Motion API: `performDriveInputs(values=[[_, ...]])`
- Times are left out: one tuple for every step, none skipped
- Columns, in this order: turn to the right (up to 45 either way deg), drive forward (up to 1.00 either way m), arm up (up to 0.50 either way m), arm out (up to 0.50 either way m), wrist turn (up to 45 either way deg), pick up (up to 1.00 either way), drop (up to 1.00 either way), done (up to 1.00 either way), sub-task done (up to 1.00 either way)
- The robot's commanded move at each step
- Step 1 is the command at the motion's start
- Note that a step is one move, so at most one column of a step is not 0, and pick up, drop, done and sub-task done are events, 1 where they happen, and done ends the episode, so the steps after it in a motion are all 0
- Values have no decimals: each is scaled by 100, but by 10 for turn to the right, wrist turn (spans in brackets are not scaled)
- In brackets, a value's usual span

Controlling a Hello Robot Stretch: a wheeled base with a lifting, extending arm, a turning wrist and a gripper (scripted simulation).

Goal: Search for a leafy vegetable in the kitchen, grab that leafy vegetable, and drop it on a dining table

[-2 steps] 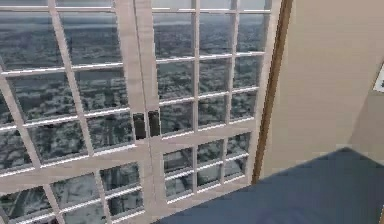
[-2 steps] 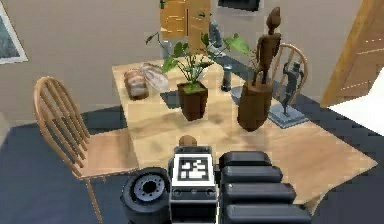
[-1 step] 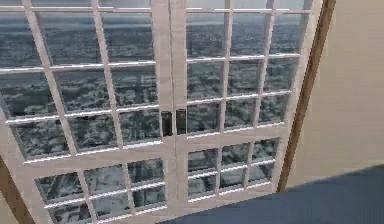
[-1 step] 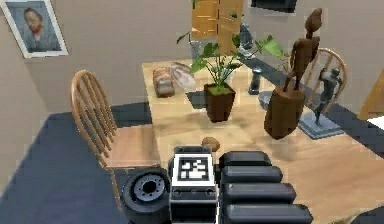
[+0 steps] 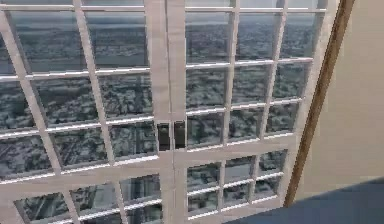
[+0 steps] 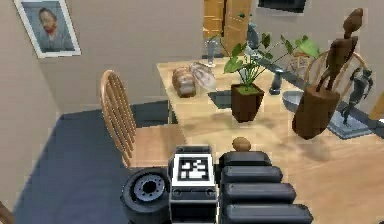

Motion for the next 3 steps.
performDriveInputs(values=[[330,0,0,0,0,0,0,0,0],[0,95,0,0,0,0,0,0,0],[420,0,0,0,0,0,0,0,0]])
